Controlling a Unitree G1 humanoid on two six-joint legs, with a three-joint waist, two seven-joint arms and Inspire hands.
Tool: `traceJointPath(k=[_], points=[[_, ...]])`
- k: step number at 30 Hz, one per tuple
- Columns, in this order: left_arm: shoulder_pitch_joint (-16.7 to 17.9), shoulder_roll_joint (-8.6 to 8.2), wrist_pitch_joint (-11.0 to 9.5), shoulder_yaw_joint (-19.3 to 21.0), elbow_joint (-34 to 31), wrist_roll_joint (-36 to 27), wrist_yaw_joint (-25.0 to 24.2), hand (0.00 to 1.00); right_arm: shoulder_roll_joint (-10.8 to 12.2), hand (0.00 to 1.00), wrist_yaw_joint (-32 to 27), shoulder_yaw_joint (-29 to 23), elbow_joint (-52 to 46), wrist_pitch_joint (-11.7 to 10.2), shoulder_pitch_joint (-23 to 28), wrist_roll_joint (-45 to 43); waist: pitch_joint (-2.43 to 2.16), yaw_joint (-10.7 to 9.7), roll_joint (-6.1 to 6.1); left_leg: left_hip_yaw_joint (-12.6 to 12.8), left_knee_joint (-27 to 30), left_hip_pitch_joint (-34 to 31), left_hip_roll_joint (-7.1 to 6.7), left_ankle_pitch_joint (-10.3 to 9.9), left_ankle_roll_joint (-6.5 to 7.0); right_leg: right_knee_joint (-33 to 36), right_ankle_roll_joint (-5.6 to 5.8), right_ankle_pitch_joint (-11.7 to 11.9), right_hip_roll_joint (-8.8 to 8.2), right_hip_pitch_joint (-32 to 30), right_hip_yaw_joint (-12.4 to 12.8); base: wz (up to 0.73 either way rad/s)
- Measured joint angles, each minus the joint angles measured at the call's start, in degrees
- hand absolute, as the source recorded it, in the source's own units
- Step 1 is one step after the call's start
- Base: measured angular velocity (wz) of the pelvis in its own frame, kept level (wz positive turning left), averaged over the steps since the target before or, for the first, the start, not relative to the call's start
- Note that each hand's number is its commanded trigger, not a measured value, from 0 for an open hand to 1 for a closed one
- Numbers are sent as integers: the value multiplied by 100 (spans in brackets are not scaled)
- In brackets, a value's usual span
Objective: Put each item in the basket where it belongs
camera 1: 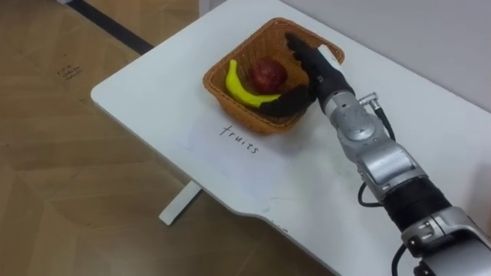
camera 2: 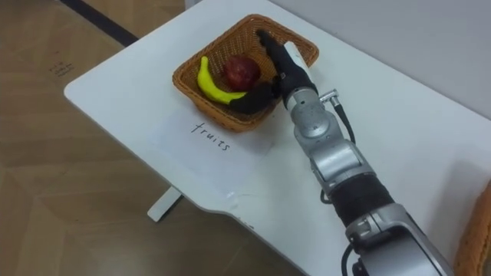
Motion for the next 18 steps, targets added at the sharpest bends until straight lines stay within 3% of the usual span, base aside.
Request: traceJointPath(k=[5,6,11,18], points=[[-9,23,-41,24,16,10,-52,0,-10,0,-93,-63,-263,-46,0,6,16,-98,27,1,34,14,-7,0,0,1,0,0,-5,35,27,0],[-20,27,-79,25,16,11,-53,0,-13,0,-163,-161,-296,-145,0,-19,26,-120,45,5,40,21,-8,-1,0,2,0,0,-5,38,62,0],[-42,23,-98,26,28,12,-64,0,-26,0,-327,-474,-625,-226,0,-106,47,-196,155,42,52,41,-5,-2,2,4,0,0,-3,48,155,-7],[-95,22,-92,28,26,9,-77,0,-250,0,-291,-542,-1123,-222,2,-57,-9,-571,285,152,54,84,4,-6,10,9,-2,1,1,64,310,-5]])
